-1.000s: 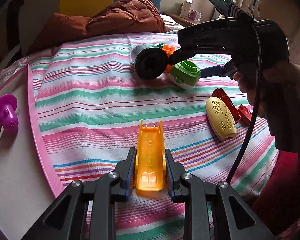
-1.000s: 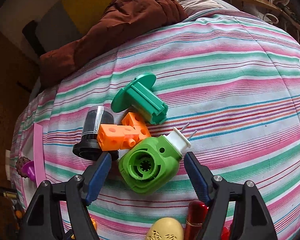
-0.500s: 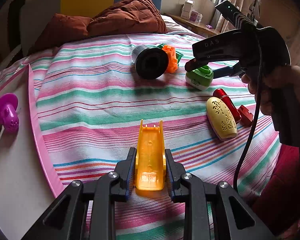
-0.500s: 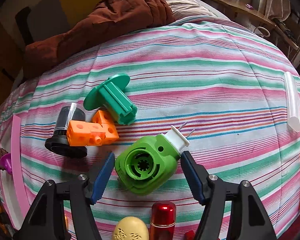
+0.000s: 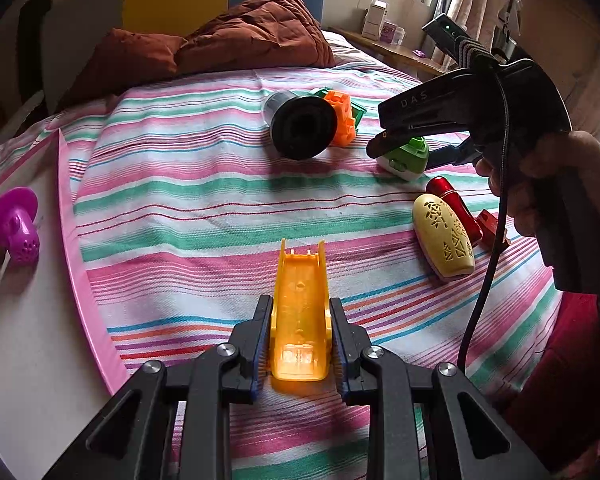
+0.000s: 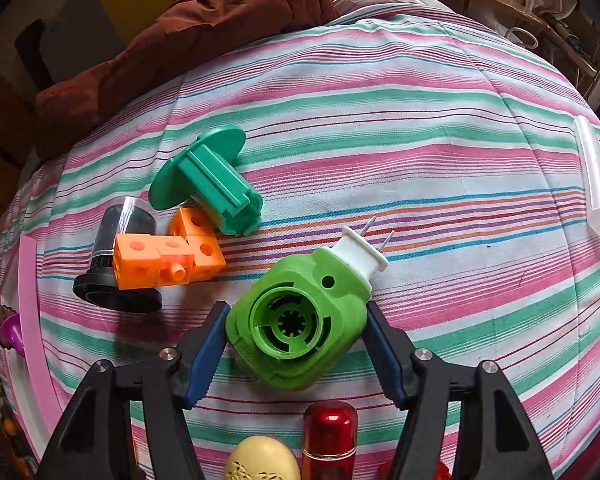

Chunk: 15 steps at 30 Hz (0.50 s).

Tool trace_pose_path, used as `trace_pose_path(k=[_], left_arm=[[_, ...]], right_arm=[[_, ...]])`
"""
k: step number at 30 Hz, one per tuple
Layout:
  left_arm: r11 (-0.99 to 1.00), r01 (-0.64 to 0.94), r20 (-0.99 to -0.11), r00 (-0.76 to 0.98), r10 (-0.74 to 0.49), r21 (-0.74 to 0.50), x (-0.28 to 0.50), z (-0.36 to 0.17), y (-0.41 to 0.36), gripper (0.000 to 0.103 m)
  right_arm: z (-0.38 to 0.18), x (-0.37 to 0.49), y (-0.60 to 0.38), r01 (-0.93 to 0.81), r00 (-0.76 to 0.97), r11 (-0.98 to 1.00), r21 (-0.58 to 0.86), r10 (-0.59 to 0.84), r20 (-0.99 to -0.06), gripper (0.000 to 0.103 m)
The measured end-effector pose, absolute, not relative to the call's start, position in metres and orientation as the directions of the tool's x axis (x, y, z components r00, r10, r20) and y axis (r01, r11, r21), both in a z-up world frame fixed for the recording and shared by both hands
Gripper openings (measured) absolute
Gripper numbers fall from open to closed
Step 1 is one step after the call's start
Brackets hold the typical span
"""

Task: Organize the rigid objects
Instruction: 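Lift the yellow scoop with the left tool while the right tool grasps the green spouted toy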

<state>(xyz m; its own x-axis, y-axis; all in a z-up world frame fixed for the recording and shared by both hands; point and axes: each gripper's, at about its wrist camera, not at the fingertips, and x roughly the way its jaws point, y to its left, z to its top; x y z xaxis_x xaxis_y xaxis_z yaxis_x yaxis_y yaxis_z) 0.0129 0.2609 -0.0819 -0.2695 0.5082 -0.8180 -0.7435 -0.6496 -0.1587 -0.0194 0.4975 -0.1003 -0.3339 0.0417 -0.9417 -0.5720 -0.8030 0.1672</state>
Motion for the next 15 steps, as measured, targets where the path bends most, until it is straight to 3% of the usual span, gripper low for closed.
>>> trace_pose_path(k=[6, 15], left_arm=[[-0.65, -0.738, -0.816, -0.257, 0.517, -0.18, 0.017, -0.072, 0.254, 0.026], [-0.685, -0.691, -0.738, -0.336, 0.585, -0.229, 0.009, -0.015, 0.2, 0.026]], right_arm=[[-0.105, -0.022, 0.496, -0.568, -0.328, -0.808, 0.155, 0.05, -0.943, 0.067], [-0.106, -0.027, 0.484, -0.524, -0.313, -0.849, 0.066, 0.12, -0.942, 0.067]])
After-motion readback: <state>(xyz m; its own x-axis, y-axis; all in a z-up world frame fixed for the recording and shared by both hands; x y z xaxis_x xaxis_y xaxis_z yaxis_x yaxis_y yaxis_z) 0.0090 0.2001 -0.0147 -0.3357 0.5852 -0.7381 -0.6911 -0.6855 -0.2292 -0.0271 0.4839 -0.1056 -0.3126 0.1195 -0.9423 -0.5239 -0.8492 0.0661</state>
